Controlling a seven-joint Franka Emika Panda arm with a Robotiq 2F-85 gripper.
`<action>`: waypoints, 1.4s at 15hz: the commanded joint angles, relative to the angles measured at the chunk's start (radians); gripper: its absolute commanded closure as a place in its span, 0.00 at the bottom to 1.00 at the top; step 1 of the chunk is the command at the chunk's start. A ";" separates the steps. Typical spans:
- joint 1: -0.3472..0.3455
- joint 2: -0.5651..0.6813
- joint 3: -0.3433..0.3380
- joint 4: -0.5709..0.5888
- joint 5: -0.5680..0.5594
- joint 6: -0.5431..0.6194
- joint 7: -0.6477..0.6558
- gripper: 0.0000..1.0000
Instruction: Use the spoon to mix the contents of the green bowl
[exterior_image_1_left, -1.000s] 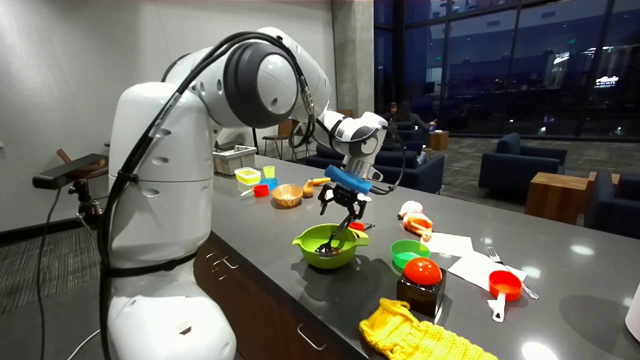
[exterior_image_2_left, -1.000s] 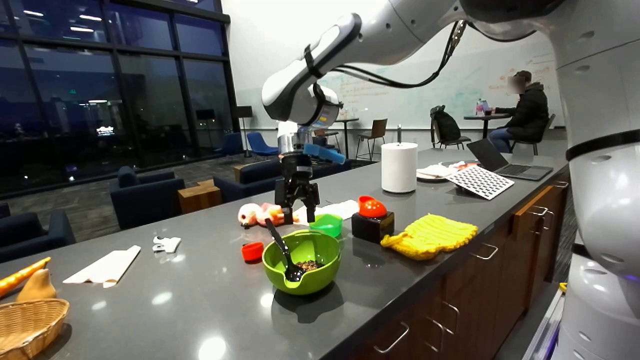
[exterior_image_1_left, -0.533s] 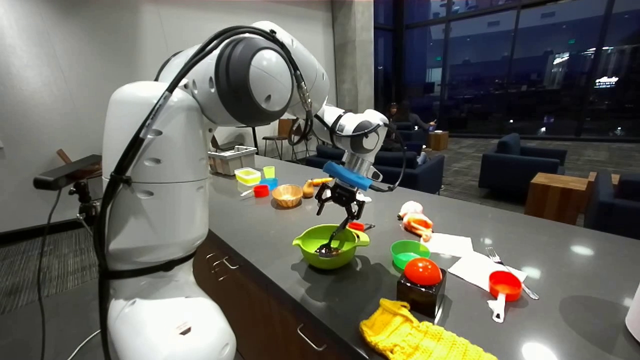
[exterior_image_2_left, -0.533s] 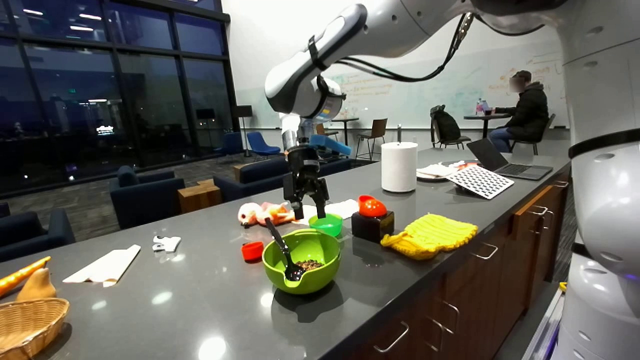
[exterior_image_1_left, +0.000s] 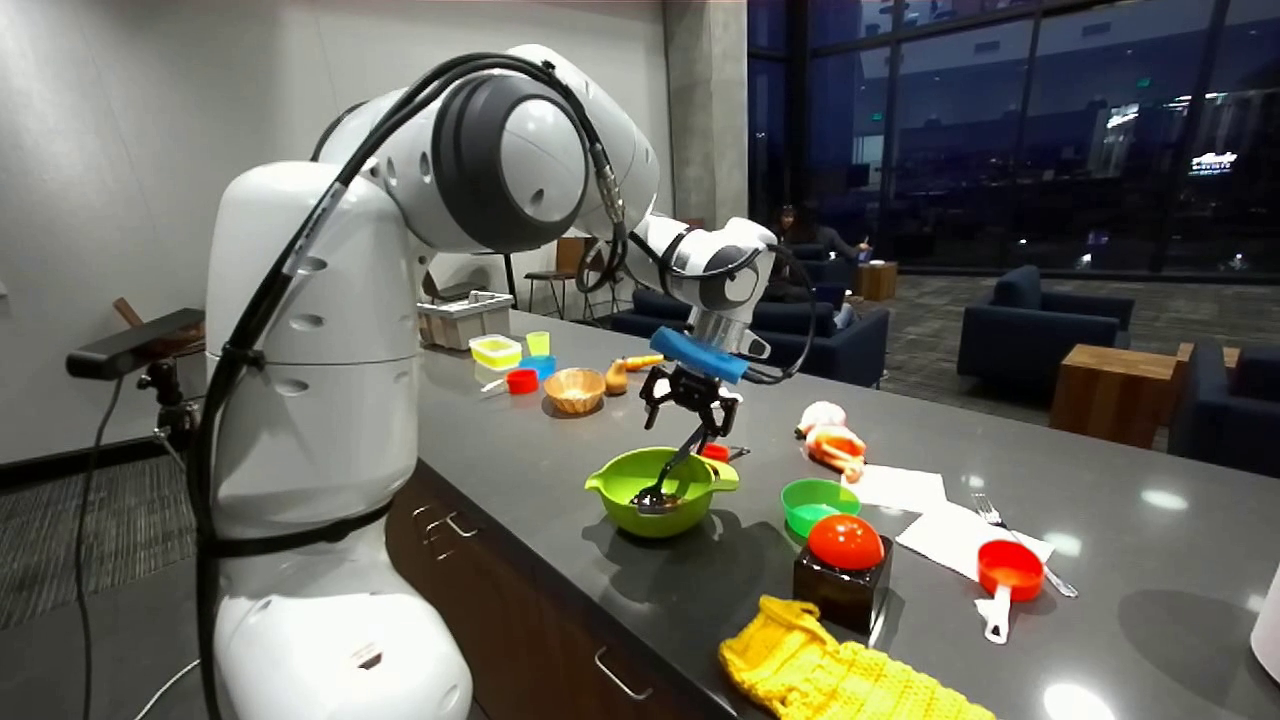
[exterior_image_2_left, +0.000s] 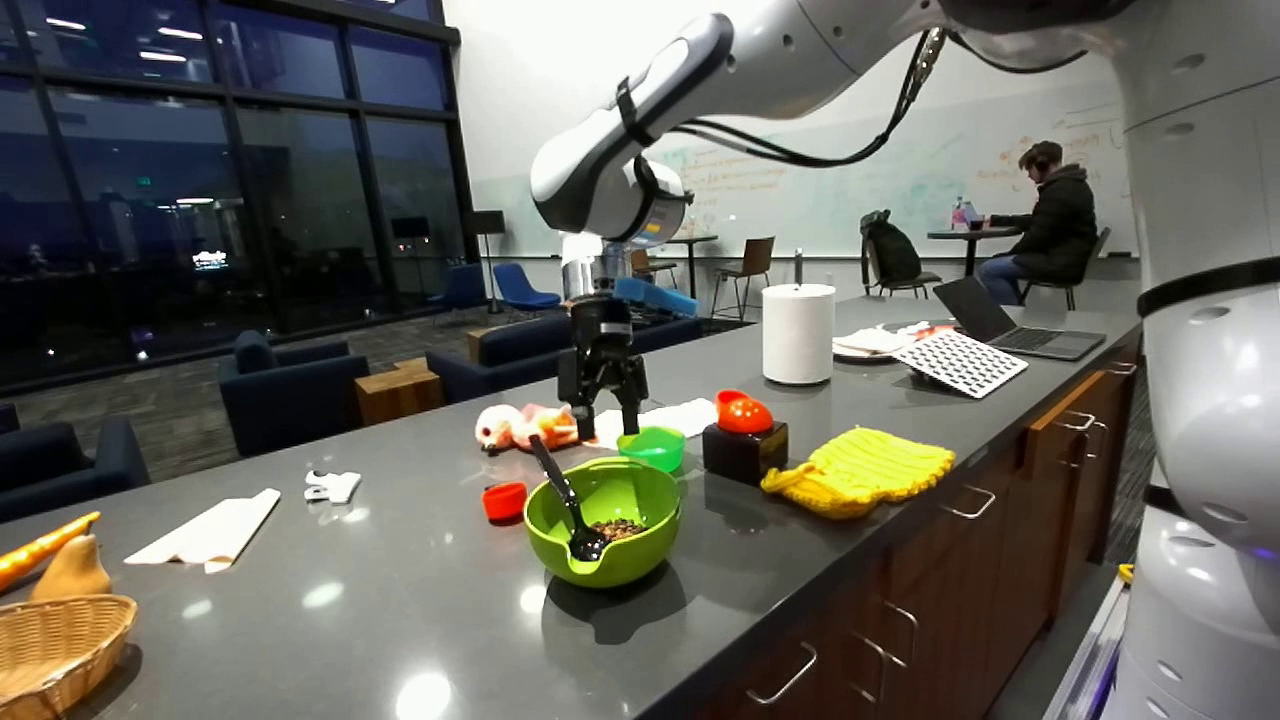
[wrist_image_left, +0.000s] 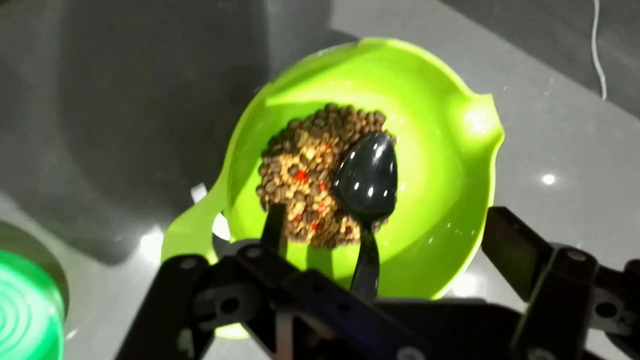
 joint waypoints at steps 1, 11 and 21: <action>0.025 0.006 0.004 -0.050 -0.014 0.268 0.015 0.00; 0.175 0.121 -0.028 -0.185 -0.222 1.108 0.325 0.00; 0.631 0.150 -0.532 -0.216 -0.553 1.160 0.868 0.00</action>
